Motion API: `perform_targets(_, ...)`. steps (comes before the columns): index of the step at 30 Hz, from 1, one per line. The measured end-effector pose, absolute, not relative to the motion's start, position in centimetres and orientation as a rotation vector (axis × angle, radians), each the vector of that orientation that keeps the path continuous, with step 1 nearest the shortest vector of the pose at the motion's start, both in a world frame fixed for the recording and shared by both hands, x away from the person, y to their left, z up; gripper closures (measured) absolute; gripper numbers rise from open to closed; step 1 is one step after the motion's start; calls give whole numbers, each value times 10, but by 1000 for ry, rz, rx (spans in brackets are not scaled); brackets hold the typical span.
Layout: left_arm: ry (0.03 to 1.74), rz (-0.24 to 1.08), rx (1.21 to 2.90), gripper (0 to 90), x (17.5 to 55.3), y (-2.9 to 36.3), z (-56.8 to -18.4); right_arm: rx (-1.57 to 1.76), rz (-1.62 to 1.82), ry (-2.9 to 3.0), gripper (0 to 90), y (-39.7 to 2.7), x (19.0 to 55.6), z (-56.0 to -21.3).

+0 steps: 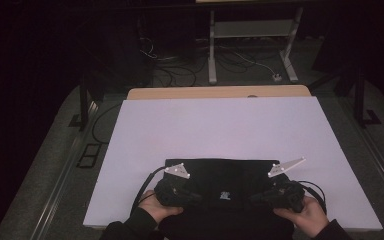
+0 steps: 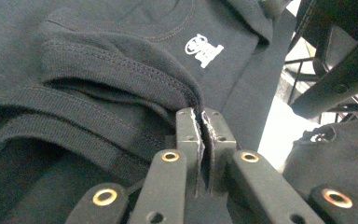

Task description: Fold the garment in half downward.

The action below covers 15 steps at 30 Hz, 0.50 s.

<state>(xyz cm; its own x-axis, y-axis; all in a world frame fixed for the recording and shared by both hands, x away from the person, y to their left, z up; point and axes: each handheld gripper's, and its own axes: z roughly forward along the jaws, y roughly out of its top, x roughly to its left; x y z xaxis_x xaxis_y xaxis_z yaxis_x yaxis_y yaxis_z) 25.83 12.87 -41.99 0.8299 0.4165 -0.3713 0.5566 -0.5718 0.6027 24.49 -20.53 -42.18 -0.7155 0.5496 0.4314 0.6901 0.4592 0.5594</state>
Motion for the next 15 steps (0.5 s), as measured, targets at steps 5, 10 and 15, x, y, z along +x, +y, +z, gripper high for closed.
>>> perform_targets(5, 697, -234, 2283, 839, 254, 126, -420, -1107, -1066, -2502, 842, -206, 243, -424)
perform_targets(10, 668, -254, 2292, 800, 251, 124, -419, -1104, -1063, -2484, 798, -207, 239, -424)
perform_targets(15, 603, -263, 2304, 661, 248, 122, -415, -1099, -1084, -2506, 673, -208, 235, -420)
